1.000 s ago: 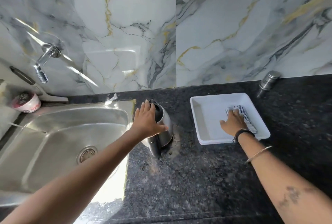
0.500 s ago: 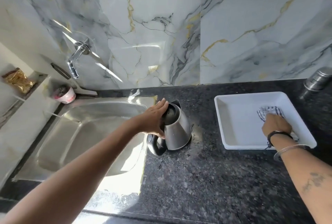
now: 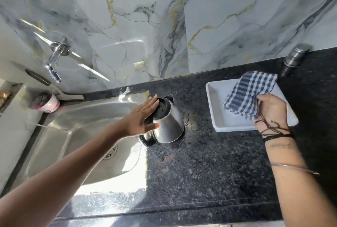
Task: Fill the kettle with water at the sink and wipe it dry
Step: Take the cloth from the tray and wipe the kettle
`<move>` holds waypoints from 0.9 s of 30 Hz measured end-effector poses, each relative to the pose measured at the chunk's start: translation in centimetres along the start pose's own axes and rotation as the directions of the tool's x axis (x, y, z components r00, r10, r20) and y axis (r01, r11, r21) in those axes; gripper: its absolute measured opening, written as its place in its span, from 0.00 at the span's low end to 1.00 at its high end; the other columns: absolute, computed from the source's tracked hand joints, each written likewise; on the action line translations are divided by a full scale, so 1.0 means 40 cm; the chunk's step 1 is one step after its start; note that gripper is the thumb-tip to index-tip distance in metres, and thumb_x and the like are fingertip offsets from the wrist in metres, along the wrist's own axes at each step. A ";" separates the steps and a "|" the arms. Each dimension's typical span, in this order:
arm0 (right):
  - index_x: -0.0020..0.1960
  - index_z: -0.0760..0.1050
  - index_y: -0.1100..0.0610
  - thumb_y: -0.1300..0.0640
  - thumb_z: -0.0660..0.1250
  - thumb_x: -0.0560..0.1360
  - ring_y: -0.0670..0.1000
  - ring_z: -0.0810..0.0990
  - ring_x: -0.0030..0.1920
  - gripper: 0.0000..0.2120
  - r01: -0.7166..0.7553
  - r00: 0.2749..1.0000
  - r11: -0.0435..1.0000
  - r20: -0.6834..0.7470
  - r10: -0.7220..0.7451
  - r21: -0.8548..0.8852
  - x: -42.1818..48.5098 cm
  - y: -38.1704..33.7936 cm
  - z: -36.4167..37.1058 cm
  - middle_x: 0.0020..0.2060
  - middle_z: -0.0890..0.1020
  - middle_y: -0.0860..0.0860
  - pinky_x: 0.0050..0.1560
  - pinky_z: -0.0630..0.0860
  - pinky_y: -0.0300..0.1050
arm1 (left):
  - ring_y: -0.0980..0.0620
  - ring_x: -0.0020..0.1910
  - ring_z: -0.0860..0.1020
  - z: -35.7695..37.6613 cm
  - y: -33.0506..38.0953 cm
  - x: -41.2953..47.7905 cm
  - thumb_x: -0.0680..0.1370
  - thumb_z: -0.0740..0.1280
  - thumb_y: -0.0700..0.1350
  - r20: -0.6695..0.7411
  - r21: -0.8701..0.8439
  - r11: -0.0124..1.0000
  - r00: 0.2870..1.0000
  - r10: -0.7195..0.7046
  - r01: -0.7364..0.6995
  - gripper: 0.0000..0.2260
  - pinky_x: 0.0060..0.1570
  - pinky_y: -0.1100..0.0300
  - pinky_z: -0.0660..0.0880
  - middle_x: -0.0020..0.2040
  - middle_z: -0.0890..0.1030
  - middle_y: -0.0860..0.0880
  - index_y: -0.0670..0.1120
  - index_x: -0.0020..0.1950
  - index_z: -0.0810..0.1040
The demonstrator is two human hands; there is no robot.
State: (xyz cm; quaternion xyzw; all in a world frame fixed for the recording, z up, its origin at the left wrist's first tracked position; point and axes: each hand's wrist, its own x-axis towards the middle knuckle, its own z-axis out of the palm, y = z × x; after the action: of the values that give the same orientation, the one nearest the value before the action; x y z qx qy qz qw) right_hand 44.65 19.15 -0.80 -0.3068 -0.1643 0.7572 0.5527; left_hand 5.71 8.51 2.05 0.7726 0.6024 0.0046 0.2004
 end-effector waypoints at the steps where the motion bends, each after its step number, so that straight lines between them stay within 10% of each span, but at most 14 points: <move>1: 0.55 0.83 0.58 0.63 0.54 0.76 0.56 0.85 0.54 0.19 0.000 1.000 0.998 0.005 0.000 0.056 -0.031 0.036 0.013 0.52 0.86 0.55 0.58 0.80 0.55 | 0.55 0.78 0.37 -0.001 0.000 -0.006 0.79 0.59 0.63 -0.001 0.006 1.000 1.000 0.012 -0.012 0.38 0.78 0.54 0.40 0.80 0.39 0.50 0.48 0.80 0.43; 4: 0.58 0.81 0.61 0.66 0.55 0.78 0.58 0.84 0.55 0.17 -0.003 0.999 1.000 -0.048 0.003 -0.002 -0.093 0.157 0.065 0.54 0.84 0.58 0.59 0.78 0.58 | 0.56 0.78 0.37 -0.007 0.001 -0.009 0.81 0.53 0.62 0.004 0.084 0.993 0.996 0.085 -0.085 0.34 0.77 0.54 0.40 0.81 0.39 0.50 0.48 0.80 0.42; 8: 0.66 0.74 0.61 0.73 0.60 0.76 0.59 0.82 0.57 0.20 0.190 0.915 0.806 -0.196 -0.352 -0.560 -0.114 0.344 0.152 0.57 0.82 0.56 0.60 0.78 0.60 | 0.56 0.78 0.37 -0.010 -0.001 0.002 0.79 0.46 0.68 0.032 0.133 0.977 0.986 0.162 -0.165 0.36 0.77 0.53 0.40 0.81 0.39 0.50 0.49 0.80 0.42; 15: 0.81 0.52 0.49 0.65 0.52 0.78 0.60 0.49 0.80 0.33 0.428 0.791 0.086 0.327 -0.518 -0.899 -0.184 0.760 0.232 0.81 0.47 0.50 0.76 0.50 0.64 | 0.56 0.78 0.36 0.011 -0.011 0.021 0.74 0.39 0.73 0.023 -0.085 0.988 0.991 0.133 -0.130 0.42 0.75 0.56 0.36 0.81 0.40 0.51 0.48 0.80 0.45; 20: 0.78 0.57 0.54 0.63 0.53 0.78 0.65 0.52 0.79 0.28 0.387 0.796 -0.023 0.347 -0.495 -0.922 -0.201 0.853 0.159 0.79 0.55 0.61 0.73 0.57 0.67 | 0.53 0.79 0.36 0.004 -0.026 0.035 0.74 0.40 0.74 0.074 -0.059 0.986 0.984 0.159 -0.155 0.42 0.77 0.50 0.38 0.81 0.39 0.50 0.48 0.80 0.43; 27: 0.80 0.57 0.58 0.47 0.52 0.80 0.53 0.57 0.79 0.31 0.205 0.899 0.649 -0.121 -0.421 -0.733 -0.057 0.703 0.214 0.79 0.59 0.56 0.76 0.55 0.61 | 0.51 0.78 0.35 0.007 -0.014 0.042 0.70 0.38 0.77 0.069 -0.058 0.990 0.989 0.134 -0.130 0.48 0.75 0.50 0.35 0.81 0.40 0.50 0.47 0.80 0.44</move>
State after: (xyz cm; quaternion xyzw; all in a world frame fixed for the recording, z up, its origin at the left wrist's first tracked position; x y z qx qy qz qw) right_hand 18.85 8.37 -10.20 -0.5642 -0.4110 0.4766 0.5344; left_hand 5.73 10.09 1.23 0.8047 0.5420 0.0061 0.2421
